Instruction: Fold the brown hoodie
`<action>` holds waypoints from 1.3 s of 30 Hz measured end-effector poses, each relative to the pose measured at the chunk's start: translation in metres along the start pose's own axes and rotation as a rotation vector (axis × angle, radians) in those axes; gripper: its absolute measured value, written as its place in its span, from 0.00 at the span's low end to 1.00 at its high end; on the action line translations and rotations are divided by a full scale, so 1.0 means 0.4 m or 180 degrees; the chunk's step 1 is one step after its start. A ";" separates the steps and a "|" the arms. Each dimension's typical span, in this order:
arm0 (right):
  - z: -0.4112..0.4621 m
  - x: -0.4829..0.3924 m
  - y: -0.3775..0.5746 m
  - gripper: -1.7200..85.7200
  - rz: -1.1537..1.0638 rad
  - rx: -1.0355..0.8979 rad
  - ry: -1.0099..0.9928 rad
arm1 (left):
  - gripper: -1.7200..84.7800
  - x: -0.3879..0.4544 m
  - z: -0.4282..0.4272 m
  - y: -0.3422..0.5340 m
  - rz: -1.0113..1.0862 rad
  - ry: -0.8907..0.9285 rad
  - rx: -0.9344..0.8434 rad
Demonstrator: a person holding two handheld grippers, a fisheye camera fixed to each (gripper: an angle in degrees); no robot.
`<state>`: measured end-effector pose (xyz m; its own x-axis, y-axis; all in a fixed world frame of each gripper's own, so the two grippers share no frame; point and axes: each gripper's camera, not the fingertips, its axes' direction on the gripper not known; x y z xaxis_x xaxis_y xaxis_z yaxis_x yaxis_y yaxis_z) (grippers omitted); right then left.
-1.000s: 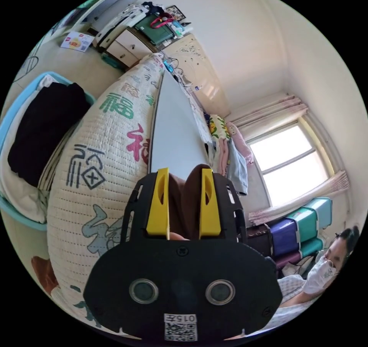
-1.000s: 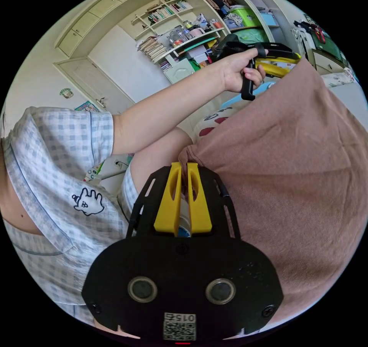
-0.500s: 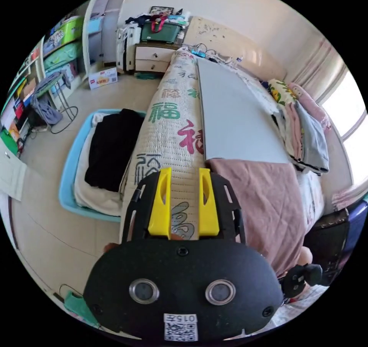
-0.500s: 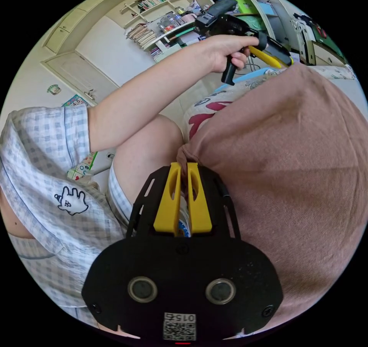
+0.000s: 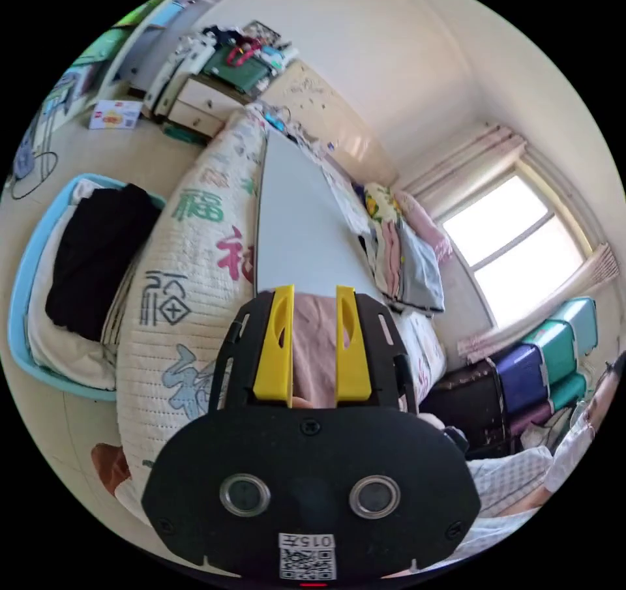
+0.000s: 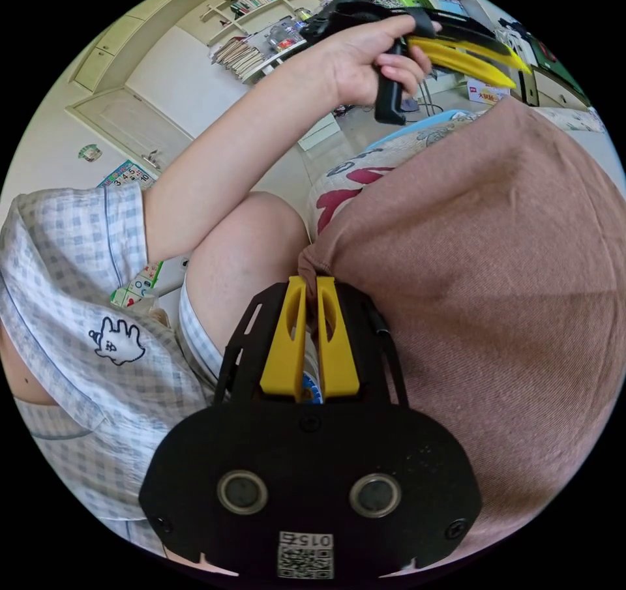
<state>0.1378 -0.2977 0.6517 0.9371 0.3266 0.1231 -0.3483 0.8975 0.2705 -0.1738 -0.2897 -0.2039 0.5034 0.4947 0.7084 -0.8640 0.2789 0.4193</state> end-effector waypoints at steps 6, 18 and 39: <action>0.012 -0.012 0.006 0.04 -0.0009 0.0012 -0.0023 | 0.11 -0.015 0.062 0.000 0.0006 -0.0281 -0.0345; -0.228 -0.198 0.164 0.02 -0.0492 0.0904 0.0339 | 0.08 -0.024 -0.006 0.033 0.0025 -0.0230 -0.0331; -0.060 -0.351 0.281 0.01 -0.0416 0.1129 0.1110 | 0.16 -0.092 -0.127 0.138 -0.0384 0.0059 -0.0036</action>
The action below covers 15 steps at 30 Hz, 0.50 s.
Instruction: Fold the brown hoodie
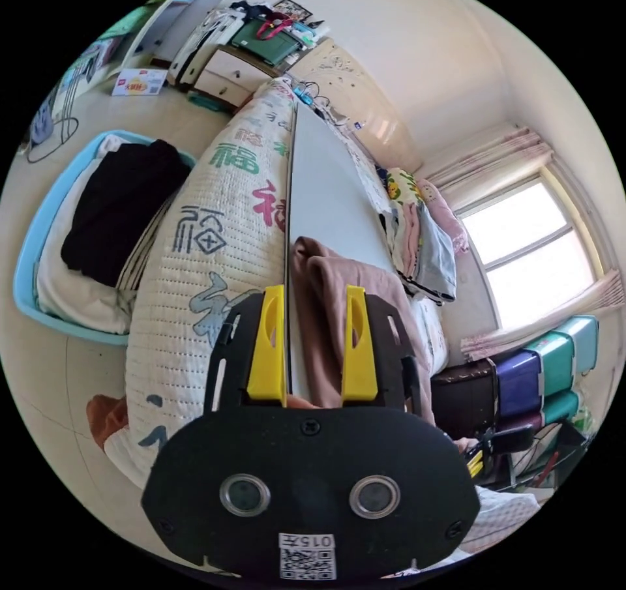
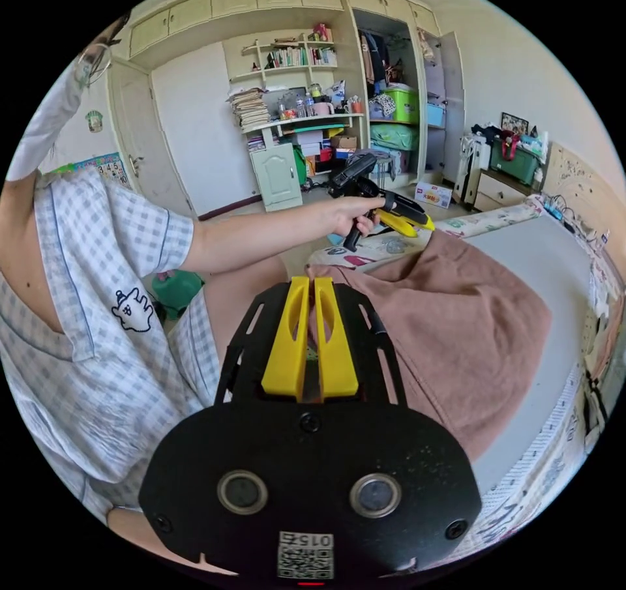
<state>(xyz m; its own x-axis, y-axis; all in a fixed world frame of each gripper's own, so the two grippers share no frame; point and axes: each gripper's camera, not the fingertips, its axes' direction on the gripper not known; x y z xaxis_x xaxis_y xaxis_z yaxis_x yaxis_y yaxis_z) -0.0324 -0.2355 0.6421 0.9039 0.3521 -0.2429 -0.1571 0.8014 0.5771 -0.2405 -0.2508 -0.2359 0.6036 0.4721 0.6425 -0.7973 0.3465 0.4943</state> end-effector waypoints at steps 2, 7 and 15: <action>0.008 0.021 0.018 0.01 0.0104 0.0019 -0.0108 | 0.15 -0.002 0.020 -0.008 0.0021 0.0153 -0.0010; 0.013 0.057 0.046 0.01 0.0192 0.0046 -0.0232 | 0.07 0.009 0.078 -0.042 0.0056 0.0384 -0.0022; 0.158 0.088 0.055 0.02 0.0178 -0.0422 -0.0133 | 0.01 0.064 0.102 -0.125 0.0359 0.0304 0.0272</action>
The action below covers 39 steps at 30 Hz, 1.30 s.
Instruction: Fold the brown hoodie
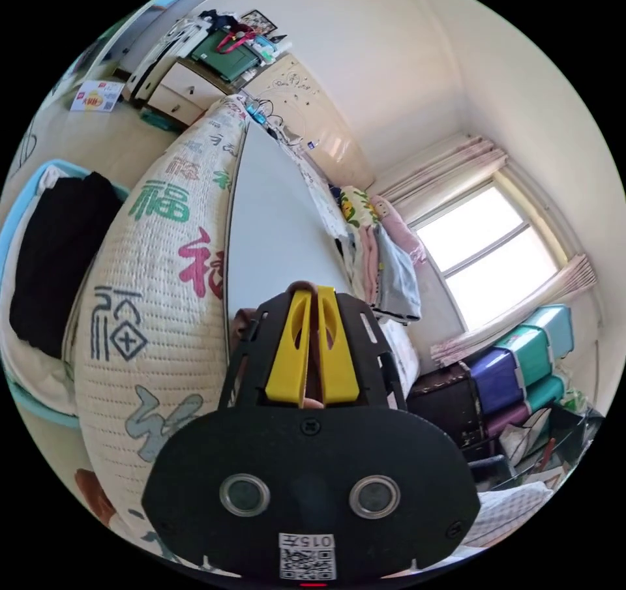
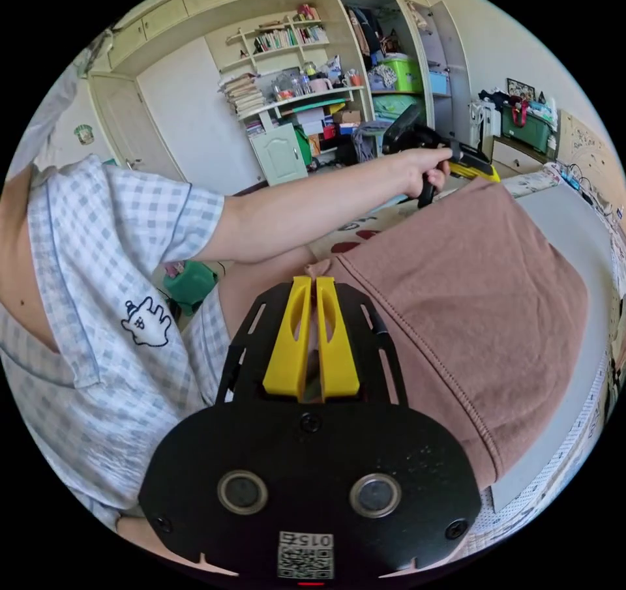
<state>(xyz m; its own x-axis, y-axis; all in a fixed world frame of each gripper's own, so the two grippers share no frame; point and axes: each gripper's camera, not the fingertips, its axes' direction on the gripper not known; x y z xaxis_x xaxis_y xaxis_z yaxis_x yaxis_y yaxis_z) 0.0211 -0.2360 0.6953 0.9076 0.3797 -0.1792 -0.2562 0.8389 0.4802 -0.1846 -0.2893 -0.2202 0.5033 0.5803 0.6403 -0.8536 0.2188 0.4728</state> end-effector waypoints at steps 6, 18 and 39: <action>0.143 0.053 -0.011 0.02 0.0093 -0.0328 0.0199 | 0.01 -0.037 0.063 -0.010 0.0003 -0.0264 -0.0224; 0.112 0.136 0.185 0.09 0.0804 -0.0465 -0.0052 | 0.01 0.016 0.142 0.045 0.0358 -0.0899 -0.0453; -0.989 -0.125 0.826 0.01 -0.2785 0.2970 -0.2026 | 0.01 0.081 -0.098 0.252 0.0219 -0.0571 0.0144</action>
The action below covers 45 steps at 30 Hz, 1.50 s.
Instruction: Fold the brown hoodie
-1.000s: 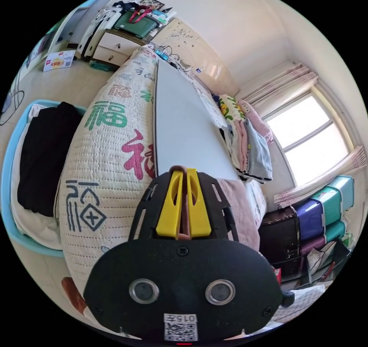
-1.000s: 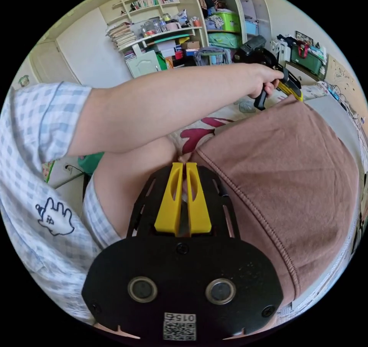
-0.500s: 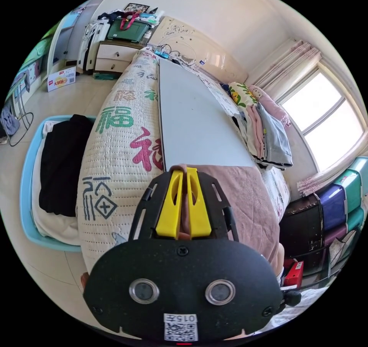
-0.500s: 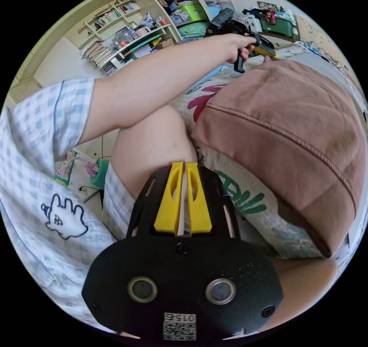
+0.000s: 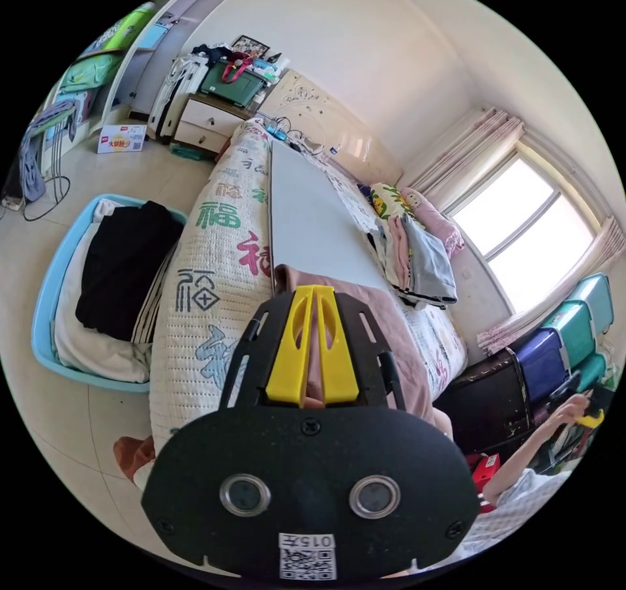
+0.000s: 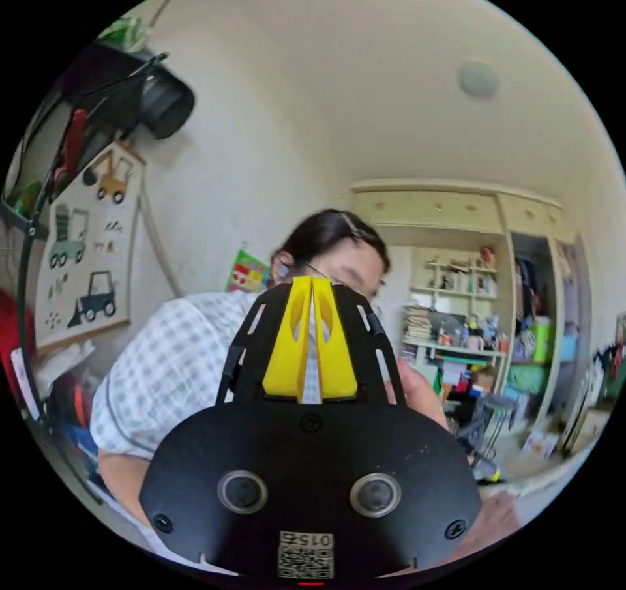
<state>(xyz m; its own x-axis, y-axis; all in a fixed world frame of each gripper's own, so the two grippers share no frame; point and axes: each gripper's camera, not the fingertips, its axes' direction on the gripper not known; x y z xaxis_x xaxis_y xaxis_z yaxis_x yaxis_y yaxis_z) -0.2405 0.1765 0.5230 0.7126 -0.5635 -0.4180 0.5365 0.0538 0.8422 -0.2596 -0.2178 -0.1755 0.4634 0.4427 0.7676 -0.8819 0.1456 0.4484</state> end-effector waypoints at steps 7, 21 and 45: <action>0.150 -0.154 -0.180 0.01 -0.0682 -0.0728 -0.0700 | 0.01 -0.007 -0.002 0.010 0.0043 0.0143 -0.0077; 0.200 -0.401 -0.234 0.01 -0.0885 -0.1497 -0.0929 | 0.01 -0.056 -0.011 -0.010 -0.0179 0.0588 0.0028; 0.037 -0.337 -0.174 0.01 -0.1043 -0.0025 -0.1591 | 0.01 -0.172 -0.081 -0.072 -0.0552 0.0970 0.0242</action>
<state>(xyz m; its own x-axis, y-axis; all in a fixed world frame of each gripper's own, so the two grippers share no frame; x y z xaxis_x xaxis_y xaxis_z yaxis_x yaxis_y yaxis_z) -0.3809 0.2365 0.5258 0.2113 -0.8712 -0.4431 0.6973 -0.1834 0.6929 -0.2689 -0.2239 -0.2562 0.5482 0.6625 0.5104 -0.7782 0.1805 0.6015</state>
